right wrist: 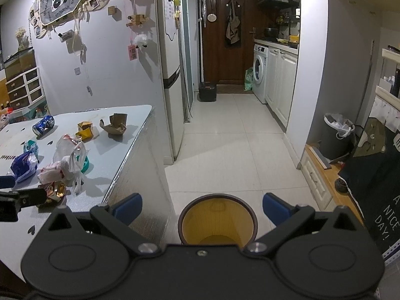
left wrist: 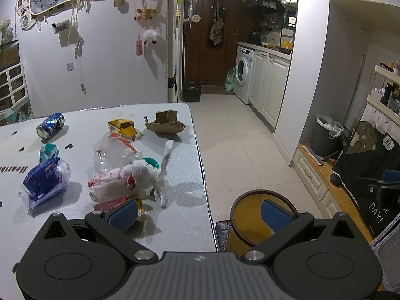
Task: Collect trash
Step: 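Move both tools over the table toward the red box and white bag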
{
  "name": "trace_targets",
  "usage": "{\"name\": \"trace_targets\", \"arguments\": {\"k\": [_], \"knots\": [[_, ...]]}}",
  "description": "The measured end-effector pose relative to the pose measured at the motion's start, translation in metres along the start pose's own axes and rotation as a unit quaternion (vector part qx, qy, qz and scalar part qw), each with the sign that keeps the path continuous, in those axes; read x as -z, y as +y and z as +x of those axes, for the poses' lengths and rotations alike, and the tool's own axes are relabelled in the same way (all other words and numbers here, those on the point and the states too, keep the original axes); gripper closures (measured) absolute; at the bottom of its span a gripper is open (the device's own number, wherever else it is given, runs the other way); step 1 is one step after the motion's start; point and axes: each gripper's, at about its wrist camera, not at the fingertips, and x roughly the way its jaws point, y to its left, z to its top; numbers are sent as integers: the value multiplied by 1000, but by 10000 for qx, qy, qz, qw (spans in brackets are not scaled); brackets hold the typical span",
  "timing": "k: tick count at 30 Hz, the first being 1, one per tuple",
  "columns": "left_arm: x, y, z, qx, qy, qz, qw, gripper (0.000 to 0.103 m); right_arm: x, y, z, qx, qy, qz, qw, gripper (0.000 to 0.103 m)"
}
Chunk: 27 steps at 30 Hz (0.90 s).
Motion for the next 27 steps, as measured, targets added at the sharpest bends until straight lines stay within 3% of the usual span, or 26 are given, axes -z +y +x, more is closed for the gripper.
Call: {"name": "trace_targets", "arguments": {"k": [7, 13, 23, 27], "knots": [[-6, 12, -4, -174, -262, -86, 9995, 0, -22, 4, 3, 90, -131, -60, 9999, 0], [-25, 52, -10, -580, -438, -502, 9961, 0, -40, 13, 19, -41, -209, -127, 9997, 0], [-34, 120, -11, -1161, -340, -1096, 9866, 0, -80, 72, 61, -739, -315, -693, 9944, 0], [-32, 149, -9, -1113, -122, -1509, 9822, 0, -99, 105, 80, -1172, -370, -1051, 9868, 0]]}}
